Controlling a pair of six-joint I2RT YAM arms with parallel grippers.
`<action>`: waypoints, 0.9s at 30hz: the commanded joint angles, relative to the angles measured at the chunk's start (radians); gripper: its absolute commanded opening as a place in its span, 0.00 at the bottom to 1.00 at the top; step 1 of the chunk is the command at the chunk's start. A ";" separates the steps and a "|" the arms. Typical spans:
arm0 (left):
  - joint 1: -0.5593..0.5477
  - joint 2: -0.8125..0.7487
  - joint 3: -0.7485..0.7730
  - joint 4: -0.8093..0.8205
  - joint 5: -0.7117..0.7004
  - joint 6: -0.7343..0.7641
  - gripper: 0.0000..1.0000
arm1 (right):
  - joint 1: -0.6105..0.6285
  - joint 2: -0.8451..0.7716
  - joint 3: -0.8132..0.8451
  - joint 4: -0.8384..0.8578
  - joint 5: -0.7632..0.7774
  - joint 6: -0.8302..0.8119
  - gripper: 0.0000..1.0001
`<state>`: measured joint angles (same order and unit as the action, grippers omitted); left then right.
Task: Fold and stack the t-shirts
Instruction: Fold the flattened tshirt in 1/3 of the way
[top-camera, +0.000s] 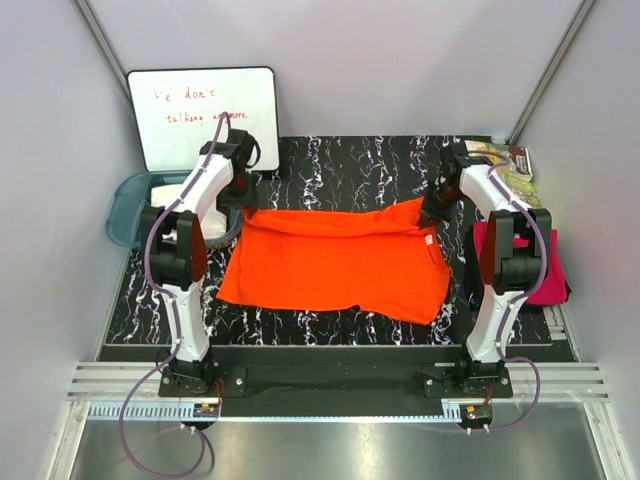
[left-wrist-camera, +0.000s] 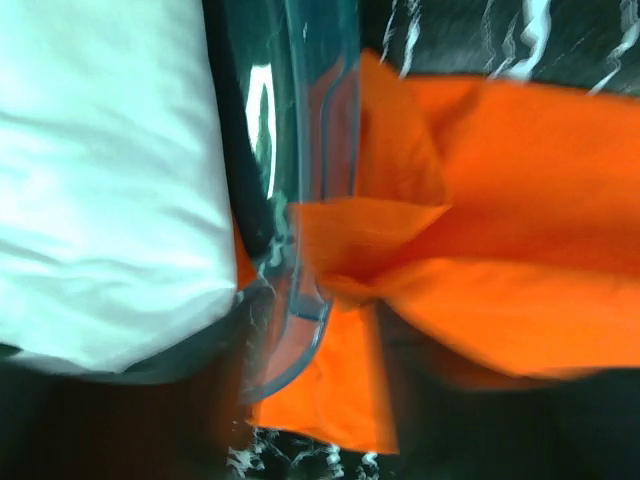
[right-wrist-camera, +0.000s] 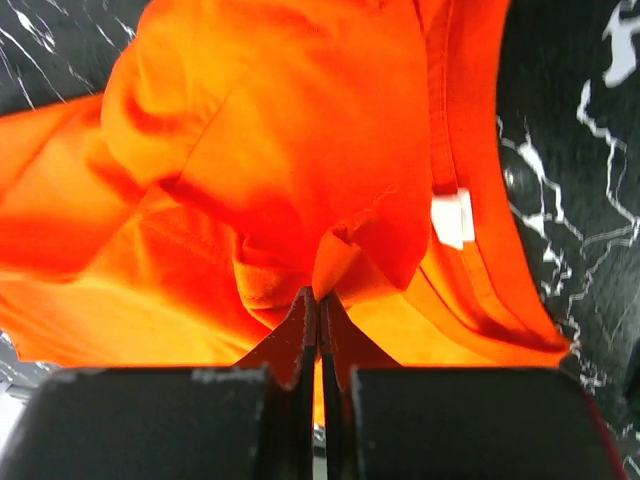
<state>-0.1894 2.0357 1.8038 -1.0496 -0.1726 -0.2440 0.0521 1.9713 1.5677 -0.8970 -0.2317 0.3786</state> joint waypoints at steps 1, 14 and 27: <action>0.005 -0.043 -0.026 -0.072 -0.039 -0.024 0.78 | -0.005 -0.066 0.003 -0.084 -0.041 0.006 0.00; -0.008 -0.062 0.077 -0.072 0.030 -0.008 0.99 | -0.005 -0.049 0.170 -0.284 -0.035 -0.078 1.00; -0.036 -0.008 0.108 -0.084 0.047 0.003 0.99 | 0.052 0.237 0.265 -0.105 -0.084 -0.064 0.00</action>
<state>-0.2218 2.0251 1.8771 -1.1275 -0.1471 -0.2573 0.0620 2.1143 1.7676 -1.0435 -0.2890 0.3202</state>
